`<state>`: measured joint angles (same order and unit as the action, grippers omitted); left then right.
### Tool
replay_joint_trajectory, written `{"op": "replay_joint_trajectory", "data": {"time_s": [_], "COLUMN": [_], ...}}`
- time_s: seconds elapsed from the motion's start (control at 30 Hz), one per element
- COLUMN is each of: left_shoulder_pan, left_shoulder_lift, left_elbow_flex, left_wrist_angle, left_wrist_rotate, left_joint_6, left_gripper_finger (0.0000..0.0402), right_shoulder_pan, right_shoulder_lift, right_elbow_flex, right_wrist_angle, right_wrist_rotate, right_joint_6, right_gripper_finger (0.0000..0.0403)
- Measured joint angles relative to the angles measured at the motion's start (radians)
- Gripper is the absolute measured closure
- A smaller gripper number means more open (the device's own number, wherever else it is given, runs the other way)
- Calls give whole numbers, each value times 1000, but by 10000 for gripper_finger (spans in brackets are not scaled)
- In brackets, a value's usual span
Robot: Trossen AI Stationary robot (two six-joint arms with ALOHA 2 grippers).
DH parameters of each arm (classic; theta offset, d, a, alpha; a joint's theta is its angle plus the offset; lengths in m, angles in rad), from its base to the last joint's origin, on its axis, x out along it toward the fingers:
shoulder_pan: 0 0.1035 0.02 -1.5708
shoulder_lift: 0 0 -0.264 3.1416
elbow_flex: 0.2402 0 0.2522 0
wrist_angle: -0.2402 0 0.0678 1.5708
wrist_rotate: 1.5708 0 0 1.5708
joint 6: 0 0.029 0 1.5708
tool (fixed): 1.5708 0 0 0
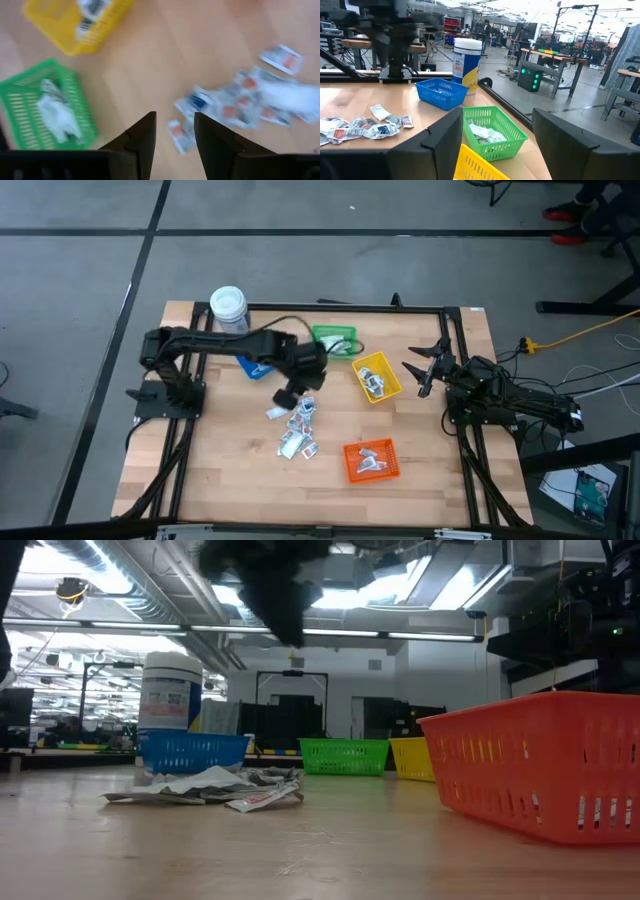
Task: Pick & Place First Aid Supplies
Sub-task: Put the white bandage into the green bin
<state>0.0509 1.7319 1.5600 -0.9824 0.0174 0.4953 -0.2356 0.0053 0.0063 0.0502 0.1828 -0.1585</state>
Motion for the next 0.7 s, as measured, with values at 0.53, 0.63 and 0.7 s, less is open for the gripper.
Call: {"op": "replay_joint_trajectory", "data": {"time_s": [0.53,0.63,0.7], "left_shoulder_pan": [-281,-311,-322], "left_shoulder_lift": [-217,-216,-209], "left_elbow_flex": [-481,-536,-566], "left_wrist_angle": [82,119,162], "left_wrist_rotate": [-122,-123,-127], "left_joint_6": [-201,-229,-232], "left_gripper_finger": [281,279,279], "right_shoulder_pan": [0,0,0], "right_shoulder_lift": [0,0,0], "right_elbow_flex": [0,0,0], "right_wrist_angle": [0,0,0], "right_wrist_rotate": [0,0,0], "right_joint_6": [0,0,0], "right_gripper_finger": [166,166,166]}}
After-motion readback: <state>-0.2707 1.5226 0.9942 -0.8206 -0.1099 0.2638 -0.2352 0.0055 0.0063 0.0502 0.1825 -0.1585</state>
